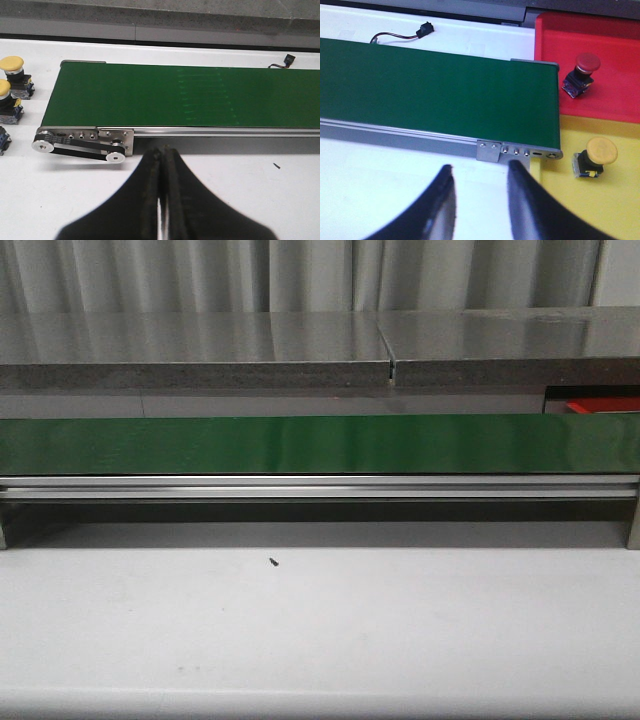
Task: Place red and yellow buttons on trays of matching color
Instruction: 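Move the left gripper toward another red push-button on the table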
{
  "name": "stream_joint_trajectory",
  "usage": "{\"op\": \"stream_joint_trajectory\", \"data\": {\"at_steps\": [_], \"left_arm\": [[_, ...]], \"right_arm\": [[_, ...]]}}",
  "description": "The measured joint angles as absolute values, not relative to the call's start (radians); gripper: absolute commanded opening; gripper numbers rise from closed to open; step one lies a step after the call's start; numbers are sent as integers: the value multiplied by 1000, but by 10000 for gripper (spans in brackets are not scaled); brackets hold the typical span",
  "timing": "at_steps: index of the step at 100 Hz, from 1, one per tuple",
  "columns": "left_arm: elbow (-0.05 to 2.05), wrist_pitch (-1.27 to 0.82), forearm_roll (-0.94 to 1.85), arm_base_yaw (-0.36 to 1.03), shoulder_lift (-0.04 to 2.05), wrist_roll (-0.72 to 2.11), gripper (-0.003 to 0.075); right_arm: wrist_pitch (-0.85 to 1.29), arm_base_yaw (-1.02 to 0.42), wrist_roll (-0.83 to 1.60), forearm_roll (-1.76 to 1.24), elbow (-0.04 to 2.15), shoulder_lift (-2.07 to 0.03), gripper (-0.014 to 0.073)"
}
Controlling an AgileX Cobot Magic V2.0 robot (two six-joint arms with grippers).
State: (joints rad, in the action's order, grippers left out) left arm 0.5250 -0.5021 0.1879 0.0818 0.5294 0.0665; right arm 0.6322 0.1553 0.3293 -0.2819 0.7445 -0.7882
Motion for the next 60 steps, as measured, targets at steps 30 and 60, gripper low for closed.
{"op": "stream_joint_trajectory", "data": {"at_steps": [30, 60], "left_arm": [[525, -502, 188, 82, 529, 66, -19], [525, -502, 188, 82, 529, 66, 237]], "right_arm": [[624, 155, 330, -282, 720, -753, -117], [659, 155, 330, -282, 720, -753, -117]]}}
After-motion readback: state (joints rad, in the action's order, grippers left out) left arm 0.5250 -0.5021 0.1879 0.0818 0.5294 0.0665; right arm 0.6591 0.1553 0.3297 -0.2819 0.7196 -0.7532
